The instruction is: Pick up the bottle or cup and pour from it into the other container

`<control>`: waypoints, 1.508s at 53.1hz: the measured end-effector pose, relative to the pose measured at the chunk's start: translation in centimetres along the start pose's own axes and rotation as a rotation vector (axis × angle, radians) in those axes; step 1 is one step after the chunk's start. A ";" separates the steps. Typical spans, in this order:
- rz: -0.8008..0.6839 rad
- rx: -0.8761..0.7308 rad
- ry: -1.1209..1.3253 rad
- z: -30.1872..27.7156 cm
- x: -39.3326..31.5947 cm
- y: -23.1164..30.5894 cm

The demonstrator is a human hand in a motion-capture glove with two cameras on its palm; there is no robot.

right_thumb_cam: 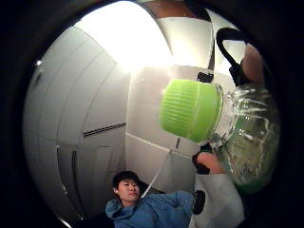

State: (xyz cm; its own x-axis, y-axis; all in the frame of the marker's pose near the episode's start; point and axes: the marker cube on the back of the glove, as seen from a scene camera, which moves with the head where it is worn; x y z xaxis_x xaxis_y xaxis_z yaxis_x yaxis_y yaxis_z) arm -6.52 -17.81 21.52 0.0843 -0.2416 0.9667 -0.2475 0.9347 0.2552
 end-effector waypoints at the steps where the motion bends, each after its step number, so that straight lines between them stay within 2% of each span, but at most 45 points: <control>1: 0.000 -0.010 0.013 0.1 -0.2 0.0; 10: -0.036 -0.173 0.203 1.4 -3.8 -0.3; 28: -0.178 -0.530 0.814 5.4 -10.7 0.7; 43: -0.288 -0.693 1.229 8.1 -14.0 1.2; 50: -0.453 -0.740 1.628 7.9 -14.1 0.6; 57: -0.312 -0.725 1.589 10.7 -14.5 1.9; 62: -0.386 -0.752 1.739 10.7 -13.6 1.7; 69: -0.378 -0.808 1.703 12.3 -13.0 2.8; 73: -0.406 -0.809 1.773 12.2 -12.5 2.5; 76: -0.367 -0.777 1.765 12.7 -12.3 2.6; 80: -0.480 -0.885 1.756 12.5 -12.2 3.0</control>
State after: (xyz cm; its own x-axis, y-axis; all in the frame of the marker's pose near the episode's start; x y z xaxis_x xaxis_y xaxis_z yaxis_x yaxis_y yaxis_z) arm -20.38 -15.38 10.72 0.7826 -0.5054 -0.3635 0.4775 0.8620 -0.1702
